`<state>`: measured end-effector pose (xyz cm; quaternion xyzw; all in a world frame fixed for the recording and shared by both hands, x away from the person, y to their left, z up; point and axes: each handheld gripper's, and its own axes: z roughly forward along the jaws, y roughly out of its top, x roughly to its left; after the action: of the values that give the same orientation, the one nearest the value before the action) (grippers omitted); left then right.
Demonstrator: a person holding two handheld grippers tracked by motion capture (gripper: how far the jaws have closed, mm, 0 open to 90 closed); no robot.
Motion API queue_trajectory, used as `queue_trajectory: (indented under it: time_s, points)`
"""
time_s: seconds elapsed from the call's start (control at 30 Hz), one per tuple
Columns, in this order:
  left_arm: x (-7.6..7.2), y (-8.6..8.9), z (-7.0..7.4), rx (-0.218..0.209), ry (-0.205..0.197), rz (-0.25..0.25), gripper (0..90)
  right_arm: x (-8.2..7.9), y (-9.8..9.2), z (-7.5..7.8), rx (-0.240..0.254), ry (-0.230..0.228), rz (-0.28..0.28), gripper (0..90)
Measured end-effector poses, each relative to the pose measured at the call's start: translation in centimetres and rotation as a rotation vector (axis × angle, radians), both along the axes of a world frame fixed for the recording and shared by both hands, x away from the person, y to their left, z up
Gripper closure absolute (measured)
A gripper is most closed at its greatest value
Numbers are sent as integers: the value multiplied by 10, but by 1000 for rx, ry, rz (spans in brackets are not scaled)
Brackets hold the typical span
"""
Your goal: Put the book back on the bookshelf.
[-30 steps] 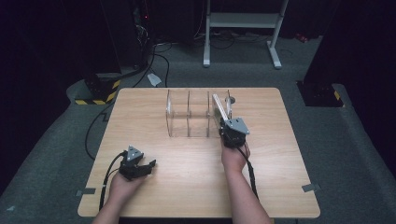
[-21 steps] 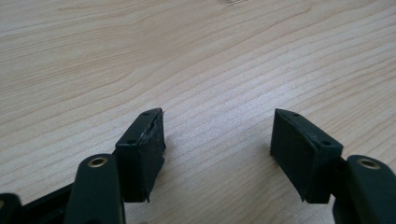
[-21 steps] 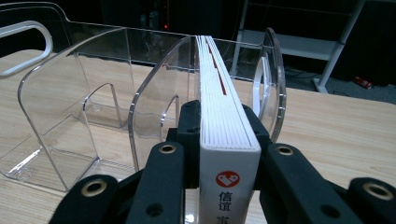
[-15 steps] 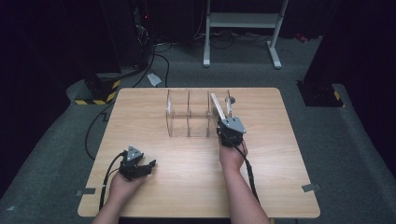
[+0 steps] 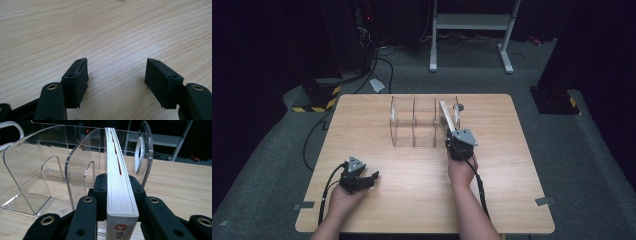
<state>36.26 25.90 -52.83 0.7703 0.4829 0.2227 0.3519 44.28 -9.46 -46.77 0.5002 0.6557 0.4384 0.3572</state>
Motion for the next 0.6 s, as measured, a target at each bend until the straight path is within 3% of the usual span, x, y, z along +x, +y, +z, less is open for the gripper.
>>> queue_trajectory:
  time_s: [0.37,0.6]
  points:
    - [0,0,0,0,0,0,351,-1,-1,1,0,7,4,678]
    - [0,0,0,0,0,0,351,-10,-6,0,12,21,21,636]
